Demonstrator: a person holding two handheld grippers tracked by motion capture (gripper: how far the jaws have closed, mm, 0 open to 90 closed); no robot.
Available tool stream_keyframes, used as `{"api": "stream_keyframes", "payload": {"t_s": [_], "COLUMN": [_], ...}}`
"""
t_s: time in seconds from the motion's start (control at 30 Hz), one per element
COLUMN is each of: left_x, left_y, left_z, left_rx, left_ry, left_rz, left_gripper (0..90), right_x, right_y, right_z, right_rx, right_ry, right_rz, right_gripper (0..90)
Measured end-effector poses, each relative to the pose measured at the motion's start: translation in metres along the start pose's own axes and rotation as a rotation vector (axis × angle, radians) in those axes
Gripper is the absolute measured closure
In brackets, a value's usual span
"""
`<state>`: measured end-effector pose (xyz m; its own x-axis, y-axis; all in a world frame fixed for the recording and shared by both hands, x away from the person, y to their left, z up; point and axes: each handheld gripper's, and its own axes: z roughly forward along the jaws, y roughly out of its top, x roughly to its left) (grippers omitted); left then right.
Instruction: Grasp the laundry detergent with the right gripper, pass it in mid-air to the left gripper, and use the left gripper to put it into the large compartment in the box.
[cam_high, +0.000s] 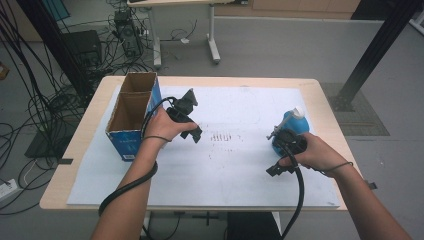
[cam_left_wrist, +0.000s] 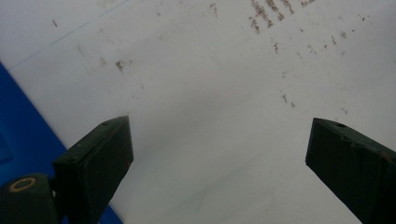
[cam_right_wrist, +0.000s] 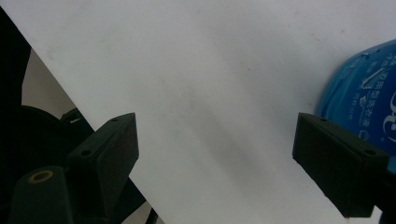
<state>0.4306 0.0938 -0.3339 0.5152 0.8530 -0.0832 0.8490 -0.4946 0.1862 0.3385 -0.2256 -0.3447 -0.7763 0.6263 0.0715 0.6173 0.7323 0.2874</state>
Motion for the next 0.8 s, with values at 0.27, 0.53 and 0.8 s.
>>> {"api": "stream_keyframes", "payload": {"t_s": [0.27, 0.53, 0.8], "left_x": [-0.002, -0.011, -0.014], "left_y": [-0.010, -0.017, -0.029], "left_z": [0.000, -0.003, 0.005], "left_rx": [-0.008, -0.017, -0.018], "left_ry": [-0.014, -0.019, -0.016], "left_rz": [0.000, 0.017, 0.009], "left_gripper": [8.0, 7.6, 7.8], "right_x": [-0.008, -0.012, -0.018], "right_y": [-0.015, -0.024, -0.036], "right_z": [0.004, 0.009, 0.009], "right_rx": [0.003, 0.007, 0.014], "right_ry": [0.004, 0.006, 0.001], "right_rz": [0.035, 0.055, 0.083], "right_gripper": [14.1, 14.0, 13.9]}}
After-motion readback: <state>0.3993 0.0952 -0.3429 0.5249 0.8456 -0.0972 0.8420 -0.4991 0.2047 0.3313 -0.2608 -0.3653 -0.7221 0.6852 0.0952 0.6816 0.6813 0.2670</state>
